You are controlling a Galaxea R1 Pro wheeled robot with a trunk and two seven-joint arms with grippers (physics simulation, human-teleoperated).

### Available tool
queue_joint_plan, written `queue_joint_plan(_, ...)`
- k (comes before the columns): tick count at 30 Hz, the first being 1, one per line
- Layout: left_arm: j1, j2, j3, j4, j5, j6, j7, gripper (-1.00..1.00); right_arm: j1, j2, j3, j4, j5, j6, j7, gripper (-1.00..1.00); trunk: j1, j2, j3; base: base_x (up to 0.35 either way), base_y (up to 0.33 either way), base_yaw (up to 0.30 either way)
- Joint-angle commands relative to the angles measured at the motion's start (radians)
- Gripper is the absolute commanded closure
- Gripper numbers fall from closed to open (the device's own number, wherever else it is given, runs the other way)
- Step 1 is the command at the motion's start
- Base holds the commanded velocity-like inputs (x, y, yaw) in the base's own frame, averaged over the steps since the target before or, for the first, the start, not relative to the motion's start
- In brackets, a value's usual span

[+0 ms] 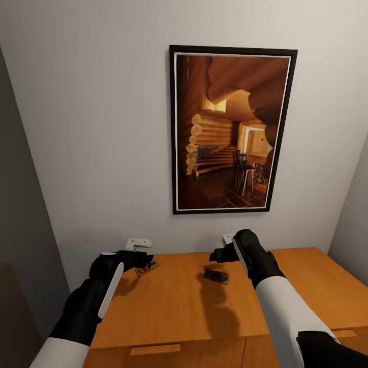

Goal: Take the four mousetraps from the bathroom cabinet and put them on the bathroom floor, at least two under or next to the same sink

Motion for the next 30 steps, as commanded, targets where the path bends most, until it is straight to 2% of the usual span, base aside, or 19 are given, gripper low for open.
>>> queue_joint_plan(1,-0.001,0.0,0.001,-0.001,0.005,0.005,0.001,-1.0,-0.001,0.0,-0.004,0.001,0.01,0.003,0.009,-1.0,0.0,-0.001,-0.002,0.0,0.0,0.0)
queue_joint_plan(14,-0.001,0.0,0.0,-0.001,0.005,0.005,0.001,-1.0,-0.001,-0.003,-0.004,0.074,0.014,0.003,0.009,-1.0,0.0,-0.001,-0.002,0.0,0.0,0.0)
queue_joint_plan(30,-0.001,0.0,-0.001,-0.001,0.004,0.004,0.001,-1.0,-0.001,-0.004,-0.005,0.082,0.012,0.003,0.011,-1.0,0.0,-0.001,-0.002,0.01,0.0,0.0)
